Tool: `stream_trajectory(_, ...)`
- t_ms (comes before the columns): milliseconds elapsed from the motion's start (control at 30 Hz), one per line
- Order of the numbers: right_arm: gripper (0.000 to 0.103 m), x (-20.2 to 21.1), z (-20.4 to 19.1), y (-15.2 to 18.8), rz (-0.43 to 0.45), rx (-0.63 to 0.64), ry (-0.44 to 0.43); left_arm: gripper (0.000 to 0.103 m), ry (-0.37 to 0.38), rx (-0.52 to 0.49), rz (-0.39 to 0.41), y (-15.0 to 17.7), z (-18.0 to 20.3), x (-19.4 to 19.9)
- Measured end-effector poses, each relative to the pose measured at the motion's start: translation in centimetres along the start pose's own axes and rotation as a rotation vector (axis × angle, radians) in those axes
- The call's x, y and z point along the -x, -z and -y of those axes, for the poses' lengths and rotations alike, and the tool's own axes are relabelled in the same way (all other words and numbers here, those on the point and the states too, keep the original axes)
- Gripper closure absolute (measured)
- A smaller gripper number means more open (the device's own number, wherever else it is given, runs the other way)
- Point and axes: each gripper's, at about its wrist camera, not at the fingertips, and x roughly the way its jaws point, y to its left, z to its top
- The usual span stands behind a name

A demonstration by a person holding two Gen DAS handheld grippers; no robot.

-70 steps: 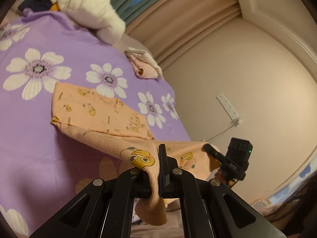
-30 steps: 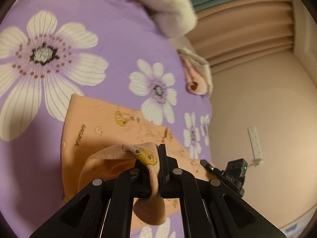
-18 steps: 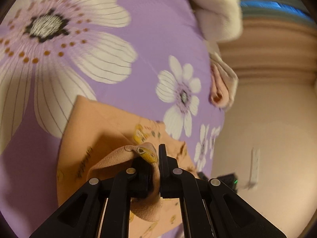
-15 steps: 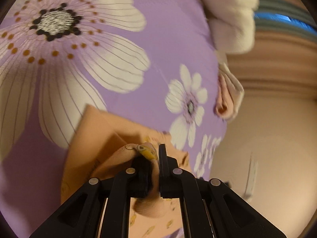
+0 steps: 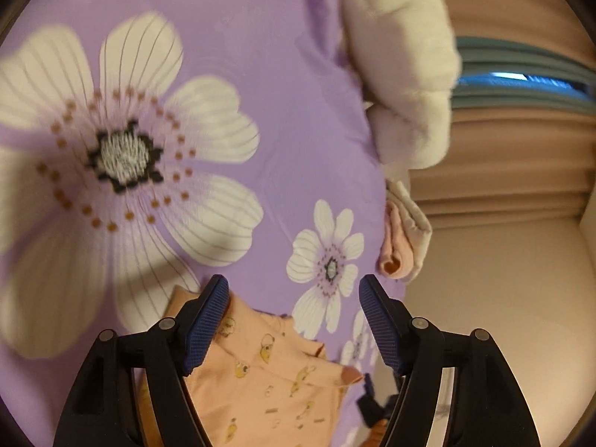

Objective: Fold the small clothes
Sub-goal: 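Lower the hem onto the shirt and open both grippers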

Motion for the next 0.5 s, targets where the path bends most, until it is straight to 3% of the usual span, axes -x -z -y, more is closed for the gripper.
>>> stream_trajectory(67, 0.048, 0.6, -1.3, 0.9, -0.037, 0.129, 0.052, 0.032, -0.045, -0.110, -0.033, 1.1, 1.3, 0.3)
stream_trajectory(167, 0.064, 0.7, -3.7, 3.5, -0.088, 0.388, 0.170, 0.032, -0.189, -0.375, -0.135, 4.4, 3.8, -0.3)
stream_trajectory(233, 0.078, 0.0, -4.6, 5.9, -0.140, 0.558, 0.254, 0.032, -0.247, -0.506, -0.197, 6.6, 4.7, -1.3)
stream_trajectory(300, 0.085, -1.8, -4.7, 8.4, -0.204, 0.711, 0.359, 0.032, -0.303, -0.637, -0.253, 8.7, 5.6, -2.9)
stream_trajectory(400, 0.089, -5.1, -4.3, 10.8, -0.306, 0.853, 0.482, 0.036, -0.422, -0.776, -0.317, 10.7, 6.0, -6.0)
stream_trajectory(500, 0.091, -8.7, -4.1, 11.4, -0.339, 0.961, 0.578, 0.036, -0.527, -0.850, -0.331, 11.1, 5.5, -9.2)
